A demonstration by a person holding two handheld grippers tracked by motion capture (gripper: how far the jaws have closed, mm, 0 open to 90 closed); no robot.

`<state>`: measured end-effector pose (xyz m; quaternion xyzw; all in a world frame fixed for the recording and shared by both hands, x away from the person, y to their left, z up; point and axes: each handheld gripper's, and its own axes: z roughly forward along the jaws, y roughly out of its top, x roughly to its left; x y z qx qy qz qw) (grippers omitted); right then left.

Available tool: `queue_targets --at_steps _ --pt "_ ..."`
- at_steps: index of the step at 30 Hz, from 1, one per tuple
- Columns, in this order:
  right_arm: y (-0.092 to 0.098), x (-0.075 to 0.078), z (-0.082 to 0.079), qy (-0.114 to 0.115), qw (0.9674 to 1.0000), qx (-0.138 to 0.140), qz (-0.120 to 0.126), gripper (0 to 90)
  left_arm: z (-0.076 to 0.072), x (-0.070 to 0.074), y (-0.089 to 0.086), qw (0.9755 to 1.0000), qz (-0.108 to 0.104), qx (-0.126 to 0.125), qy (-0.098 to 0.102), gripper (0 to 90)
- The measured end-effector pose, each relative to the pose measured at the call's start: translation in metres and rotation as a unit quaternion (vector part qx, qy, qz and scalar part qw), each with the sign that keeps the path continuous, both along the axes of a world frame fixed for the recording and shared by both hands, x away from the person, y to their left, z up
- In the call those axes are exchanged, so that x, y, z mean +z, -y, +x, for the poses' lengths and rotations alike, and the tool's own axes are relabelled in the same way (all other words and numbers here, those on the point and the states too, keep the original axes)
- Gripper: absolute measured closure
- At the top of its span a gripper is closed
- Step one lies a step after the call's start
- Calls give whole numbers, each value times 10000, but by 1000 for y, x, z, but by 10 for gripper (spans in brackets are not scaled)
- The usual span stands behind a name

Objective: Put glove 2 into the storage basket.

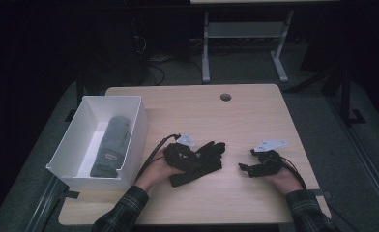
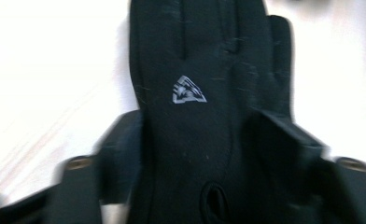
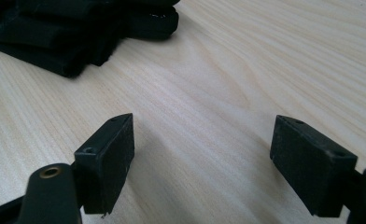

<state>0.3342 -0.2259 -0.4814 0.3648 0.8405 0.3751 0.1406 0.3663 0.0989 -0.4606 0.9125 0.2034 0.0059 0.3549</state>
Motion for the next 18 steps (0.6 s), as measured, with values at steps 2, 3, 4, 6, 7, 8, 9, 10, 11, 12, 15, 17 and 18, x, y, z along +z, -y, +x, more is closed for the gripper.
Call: queue_targets --at_steps 2,3,4,6,7,8,9,10,11,12,15,17,18 --pt "0 0 0 -21 10000 -21 8 221 -2 1 1 9999 -10 -131 -99 562" --pt "-1 0 -1 -19 10000 -18 6 221 -3 2 1 9998 13 -170 -91 597" --pt "-1 0 -1 -17 10000 -18 4 222 -4 3 3 9998 51 -146 -111 629" --pt "0 0 0 8 10000 1 -3 223 -5 6 5 9997 122 -44 -183 663" --pt "0 0 0 7 10000 2 -2 223 -5 7 5 9996 136 3 -230 670" --pt "0 0 0 8 10000 3 -2 223 -5 9 6 9996 181 9 -235 675" --pt "0 0 0 6 10000 2 -1 223 -6 11 7 9997 173 30 -194 677" --pt "0 0 0 8 10000 4 -1 223 -8 15 8 9996 219 25 -167 677" --pt "0 0 0 3 10000 2 0 223 -9 19 8 9996 217 31 -194 678" --pt "0 0 0 1 10000 1 1 222 -9 23 9 9995 184 87 -241 677" --pt "-1 0 0 -4 10000 14 6 214 -11 40 7 9995 154 200 -189 677" --pt "-1 0 0 -8 10000 8 8 204 -12 53 4 9992 41 362 -191 677" --pt "-1 0 0 -7 10000 11 7 200 -11 61 2 9990 51 410 -146 676"
